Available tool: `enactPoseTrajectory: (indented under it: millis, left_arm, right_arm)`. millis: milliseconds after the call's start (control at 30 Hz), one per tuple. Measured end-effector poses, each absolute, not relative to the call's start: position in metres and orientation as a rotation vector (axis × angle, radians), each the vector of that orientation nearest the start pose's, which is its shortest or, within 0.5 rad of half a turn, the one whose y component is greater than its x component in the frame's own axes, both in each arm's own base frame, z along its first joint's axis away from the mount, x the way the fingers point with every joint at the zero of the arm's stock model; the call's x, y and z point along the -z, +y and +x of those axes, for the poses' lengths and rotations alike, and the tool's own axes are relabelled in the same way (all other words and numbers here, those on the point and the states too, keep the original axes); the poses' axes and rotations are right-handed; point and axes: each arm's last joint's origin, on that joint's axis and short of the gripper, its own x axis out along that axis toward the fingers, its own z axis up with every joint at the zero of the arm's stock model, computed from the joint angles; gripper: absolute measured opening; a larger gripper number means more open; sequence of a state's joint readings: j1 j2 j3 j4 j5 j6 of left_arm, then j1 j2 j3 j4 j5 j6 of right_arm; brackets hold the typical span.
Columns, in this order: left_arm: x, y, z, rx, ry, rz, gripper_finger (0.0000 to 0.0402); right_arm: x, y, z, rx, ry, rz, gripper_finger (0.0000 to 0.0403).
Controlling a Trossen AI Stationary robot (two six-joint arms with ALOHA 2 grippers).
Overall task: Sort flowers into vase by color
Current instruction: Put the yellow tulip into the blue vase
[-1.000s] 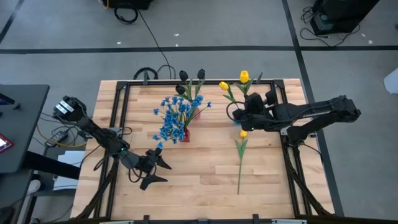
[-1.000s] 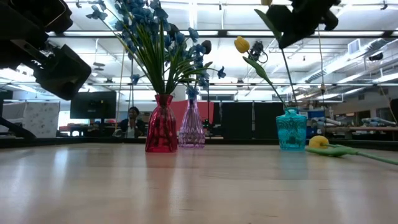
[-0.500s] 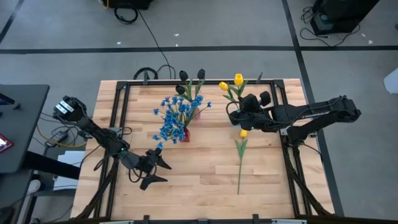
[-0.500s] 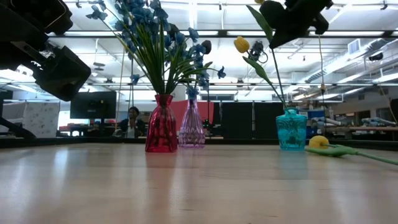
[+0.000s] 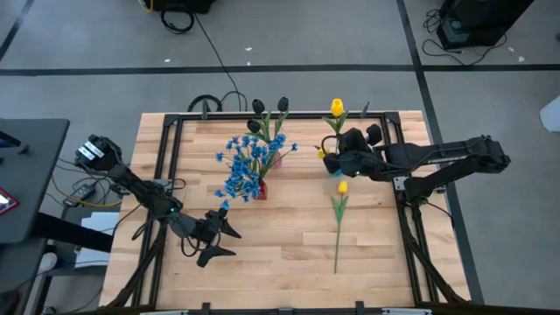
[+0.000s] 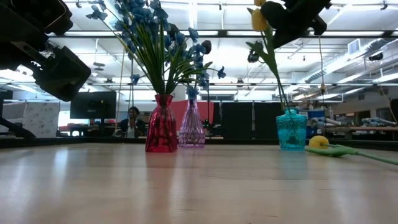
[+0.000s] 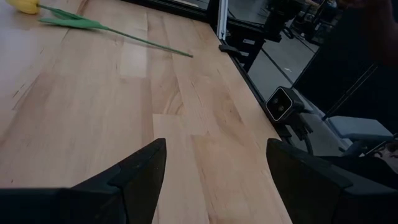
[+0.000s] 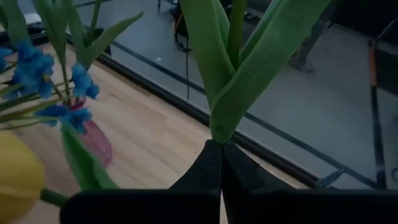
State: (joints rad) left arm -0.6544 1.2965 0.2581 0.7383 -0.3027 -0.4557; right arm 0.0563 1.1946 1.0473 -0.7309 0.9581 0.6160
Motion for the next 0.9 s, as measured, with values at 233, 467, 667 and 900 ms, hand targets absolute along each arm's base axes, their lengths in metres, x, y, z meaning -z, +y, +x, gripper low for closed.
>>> enactPoseTrajectory:
  millis: [233,467,667,900]
  left_arm:
    - [-0.1489,-0.1244,0.1764,0.281,0.34,-0.31,0.0282]
    - [-0.1489,-0.1245,0.1764,0.28,0.341,-0.31,0.0282]
    - [-0.1488,-0.1244,0.1764,0.28,0.341,-0.31,0.0282]
    - [-0.1488,-0.1244,0.1764,0.28,0.341,-0.311,0.0282]
  right_arm:
    - [-0.3097,-0.0141,0.2262,1.06,0.496,0.066,0.0007]
    - [-0.3083,-0.0183,0.2268,1.033,0.514,0.13,0.0007]
    - [-0.3073,-0.0188,0.2264,1.02,0.533,0.139,0.0007]
    - [-0.301,-0.0209,0.2196,1.037,0.596,0.211,0.0007]
